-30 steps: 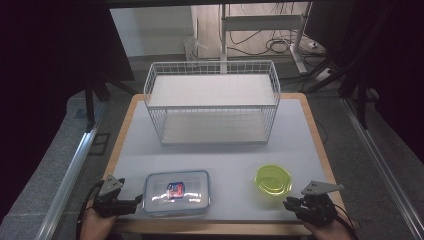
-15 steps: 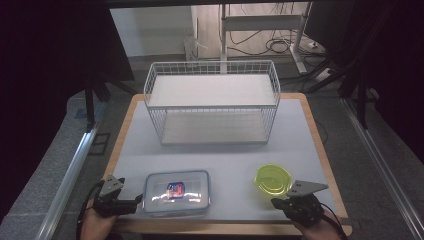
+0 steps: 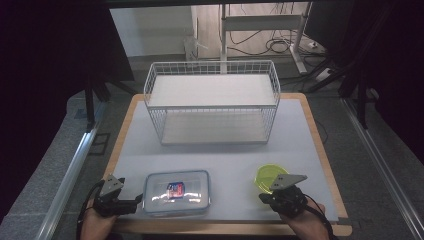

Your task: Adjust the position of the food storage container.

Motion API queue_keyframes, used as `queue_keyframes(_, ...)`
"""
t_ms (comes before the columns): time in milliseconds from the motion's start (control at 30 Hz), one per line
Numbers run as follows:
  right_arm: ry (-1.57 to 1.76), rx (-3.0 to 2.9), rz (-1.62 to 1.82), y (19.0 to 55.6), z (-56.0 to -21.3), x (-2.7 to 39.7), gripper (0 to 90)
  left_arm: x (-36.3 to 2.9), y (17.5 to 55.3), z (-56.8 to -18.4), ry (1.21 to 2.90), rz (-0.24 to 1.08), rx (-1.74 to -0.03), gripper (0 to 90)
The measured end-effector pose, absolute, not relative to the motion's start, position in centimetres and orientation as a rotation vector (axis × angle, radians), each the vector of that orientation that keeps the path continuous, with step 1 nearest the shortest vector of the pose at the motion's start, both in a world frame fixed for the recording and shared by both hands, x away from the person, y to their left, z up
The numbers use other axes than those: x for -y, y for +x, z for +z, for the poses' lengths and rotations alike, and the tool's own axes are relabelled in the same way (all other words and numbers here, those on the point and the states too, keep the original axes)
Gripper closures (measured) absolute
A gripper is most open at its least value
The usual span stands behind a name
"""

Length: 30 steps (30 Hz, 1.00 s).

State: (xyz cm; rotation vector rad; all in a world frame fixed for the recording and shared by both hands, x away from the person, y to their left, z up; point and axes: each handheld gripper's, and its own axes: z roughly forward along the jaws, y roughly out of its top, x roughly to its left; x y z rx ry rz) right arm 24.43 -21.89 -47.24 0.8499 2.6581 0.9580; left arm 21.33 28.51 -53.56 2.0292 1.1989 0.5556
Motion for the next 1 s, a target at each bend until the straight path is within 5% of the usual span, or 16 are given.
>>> queue_keyframes(1000, 0.884, -2.665, 0.955, 25.5, -47.2, 21.9, 89.7, -28.5, 21.4, -53.6, 2.030, 0.551, -1.202, 8.9)
